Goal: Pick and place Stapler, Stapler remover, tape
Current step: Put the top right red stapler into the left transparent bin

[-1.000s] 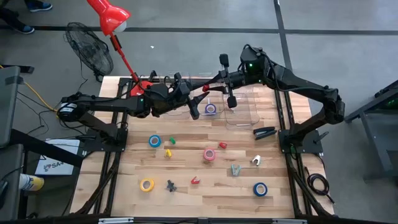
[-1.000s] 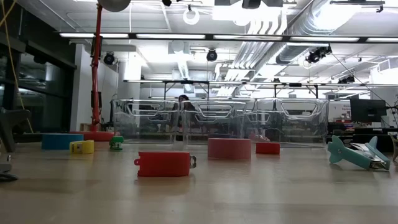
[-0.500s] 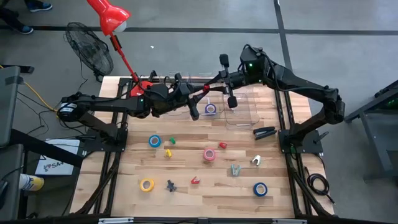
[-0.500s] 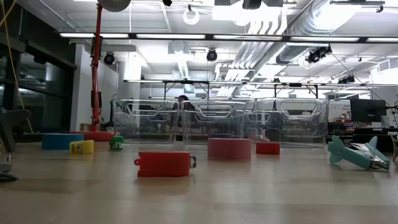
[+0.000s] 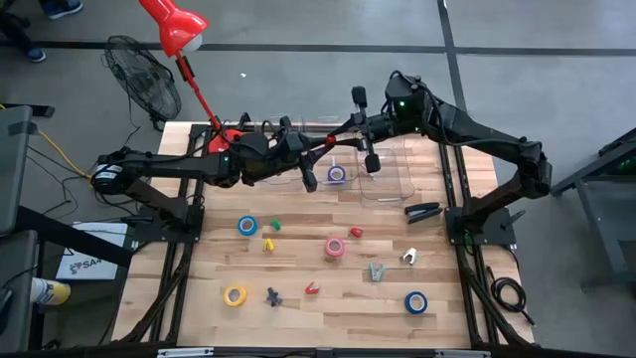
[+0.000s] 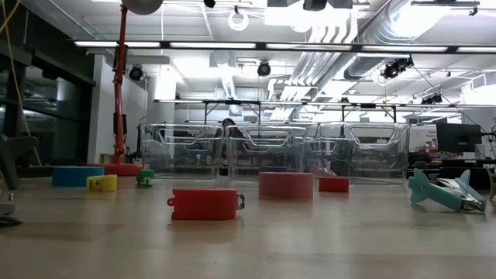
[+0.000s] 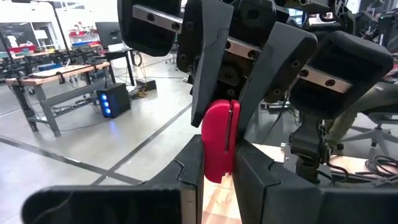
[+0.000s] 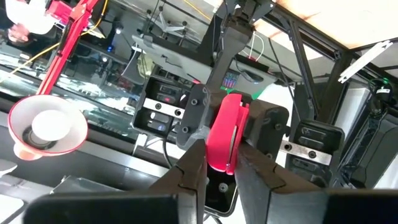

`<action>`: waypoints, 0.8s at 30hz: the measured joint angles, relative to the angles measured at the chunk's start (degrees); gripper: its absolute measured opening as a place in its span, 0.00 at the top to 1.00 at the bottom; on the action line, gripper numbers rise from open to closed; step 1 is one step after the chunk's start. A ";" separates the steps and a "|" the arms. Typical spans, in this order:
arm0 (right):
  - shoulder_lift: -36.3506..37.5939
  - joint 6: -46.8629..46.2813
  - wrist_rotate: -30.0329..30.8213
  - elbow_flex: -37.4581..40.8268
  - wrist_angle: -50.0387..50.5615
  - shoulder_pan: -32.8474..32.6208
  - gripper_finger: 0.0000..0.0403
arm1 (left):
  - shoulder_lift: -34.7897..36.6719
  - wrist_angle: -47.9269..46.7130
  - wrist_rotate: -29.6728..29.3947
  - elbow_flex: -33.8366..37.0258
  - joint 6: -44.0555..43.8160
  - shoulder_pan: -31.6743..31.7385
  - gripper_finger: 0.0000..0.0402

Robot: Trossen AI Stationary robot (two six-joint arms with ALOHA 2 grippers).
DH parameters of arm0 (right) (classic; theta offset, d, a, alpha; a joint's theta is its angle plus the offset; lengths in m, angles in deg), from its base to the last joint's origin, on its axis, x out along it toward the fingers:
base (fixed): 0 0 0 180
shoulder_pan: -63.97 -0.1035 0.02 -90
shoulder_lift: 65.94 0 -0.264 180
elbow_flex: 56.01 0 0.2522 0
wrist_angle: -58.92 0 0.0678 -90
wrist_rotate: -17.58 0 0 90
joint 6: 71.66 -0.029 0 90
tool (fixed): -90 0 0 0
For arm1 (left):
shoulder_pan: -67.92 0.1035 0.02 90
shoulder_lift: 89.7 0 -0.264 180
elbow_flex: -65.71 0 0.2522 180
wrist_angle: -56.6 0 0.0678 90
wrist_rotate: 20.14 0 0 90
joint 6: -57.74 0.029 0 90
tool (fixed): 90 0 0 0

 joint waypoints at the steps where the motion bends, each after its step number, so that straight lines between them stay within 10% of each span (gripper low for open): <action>1: 0.00 -0.04 0.00 0.00 -0.01 0.00 0.85 | 0.00 -0.03 -0.01 0.00 0.02 0.00 0.88; 24: 0.46 2.36 4.74 0.07 1.00 0.04 0.77 | 0.13 -10.71 -11.70 0.00 -4.97 -0.03 0.88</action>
